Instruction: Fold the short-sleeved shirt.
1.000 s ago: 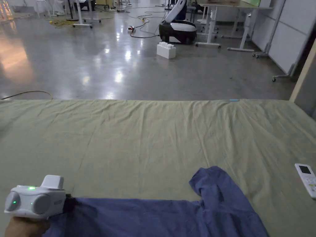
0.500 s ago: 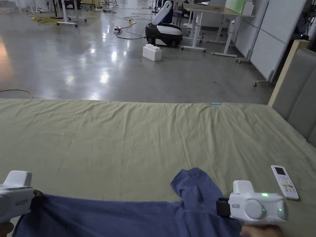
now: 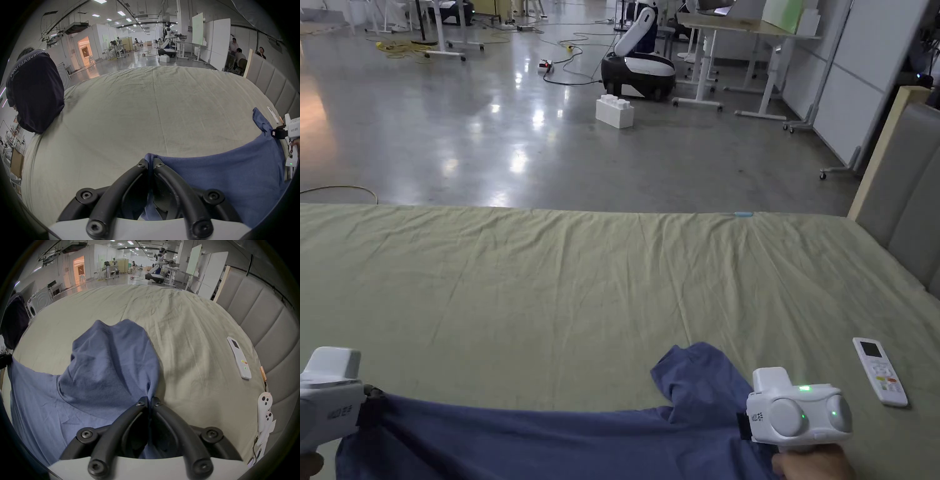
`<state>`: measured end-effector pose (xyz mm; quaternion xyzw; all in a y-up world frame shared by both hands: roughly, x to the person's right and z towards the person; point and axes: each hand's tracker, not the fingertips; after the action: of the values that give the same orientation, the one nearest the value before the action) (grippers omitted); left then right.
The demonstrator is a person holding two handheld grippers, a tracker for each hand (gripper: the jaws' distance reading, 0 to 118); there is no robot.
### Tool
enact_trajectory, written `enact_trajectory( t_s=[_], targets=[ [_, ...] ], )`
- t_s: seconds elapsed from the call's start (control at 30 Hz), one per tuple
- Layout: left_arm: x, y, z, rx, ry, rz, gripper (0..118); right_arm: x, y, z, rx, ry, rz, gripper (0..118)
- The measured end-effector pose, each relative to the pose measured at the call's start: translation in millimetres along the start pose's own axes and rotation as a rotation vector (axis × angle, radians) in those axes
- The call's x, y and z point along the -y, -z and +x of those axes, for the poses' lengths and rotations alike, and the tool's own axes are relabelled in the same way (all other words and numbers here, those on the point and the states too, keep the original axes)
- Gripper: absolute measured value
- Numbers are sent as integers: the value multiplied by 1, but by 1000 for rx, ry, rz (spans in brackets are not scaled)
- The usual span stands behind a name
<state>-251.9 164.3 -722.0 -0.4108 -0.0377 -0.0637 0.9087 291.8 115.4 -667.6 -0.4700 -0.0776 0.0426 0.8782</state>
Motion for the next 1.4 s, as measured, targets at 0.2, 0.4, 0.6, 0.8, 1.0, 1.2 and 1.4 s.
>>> enact_trajectory(
  t_s=[0.2,0.4,0.6,0.8,1.0,1.2,1.4],
  targets=[
    [-6,-35,-2,7,-28,62,5,-3,-53,7,8,42,167,3],
    [-18,-100,-2,6,-39,162,5,-14,-135,17,26,69,332,3],
    [-39,-185,-10,11,-68,298,5,-29,-231,27,38,71,503,3],
    [-69,-267,-23,-3,-84,421,5,-49,-325,30,50,59,659,3],
    [-103,-324,-29,-31,-75,501,4,-85,-386,33,62,60,781,3],
    [-148,-359,-35,-55,-69,555,4,-132,-428,38,93,49,859,3],
    [-196,-369,-39,-83,-75,599,4,-178,-456,40,137,25,927,3]
  ],
)
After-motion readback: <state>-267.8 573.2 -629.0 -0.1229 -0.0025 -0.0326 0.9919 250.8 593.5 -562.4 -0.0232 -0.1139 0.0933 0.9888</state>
